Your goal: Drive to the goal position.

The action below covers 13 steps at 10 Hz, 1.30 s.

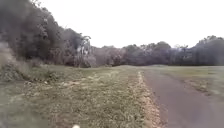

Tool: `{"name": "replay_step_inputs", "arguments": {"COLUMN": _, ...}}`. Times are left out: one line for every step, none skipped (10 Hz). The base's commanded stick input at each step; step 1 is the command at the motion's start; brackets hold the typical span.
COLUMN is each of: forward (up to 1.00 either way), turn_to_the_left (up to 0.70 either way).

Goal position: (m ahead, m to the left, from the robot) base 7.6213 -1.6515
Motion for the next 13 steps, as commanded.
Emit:
{"name": "replay_step_inputs", "arguments": {"forward": 0.6, "turn_to_the_left": -0.12}}
{"name": "replay_step_inputs", "arguments": {"forward": 0.6, "turn_to_the_left": -0.12}}
{"name": "replay_step_inputs", "arguments": {"forward": 0.6, "turn_to_the_left": -0.12}}
{"name": "replay_step_inputs", "arguments": {"forward": 0.6, "turn_to_the_left": -0.12}}
{"name": "replay_step_inputs", "arguments": {"forward": 0.6, "turn_to_the_left": -0.12}}
{"name": "replay_step_inputs", "arguments": {"forward": 0.6, "turn_to_the_left": -0.12}}
{"name": "replay_step_inputs", "arguments": {"forward": 0.6, "turn_to_the_left": -0.12}}
{"name": "replay_step_inputs", "arguments": {"forward": 0.6, "turn_to_the_left": -0.12}}
{"name": "replay_step_inputs", "arguments": {"forward": 0.6, "turn_to_the_left": -0.12}}
{"name": "replay_step_inputs", "arguments": {"forward": 0.6, "turn_to_the_left": -0.12}}
{"name": "replay_step_inputs", "arguments": {"forward": 0.6, "turn_to_the_left": -0.12}}
{"name": "replay_step_inputs", "arguments": {"forward": 0.6, "turn_to_the_left": -0.12}}
{"name": "replay_step_inputs", "arguments": {"forward": 0.6, "turn_to_the_left": -0.12}}
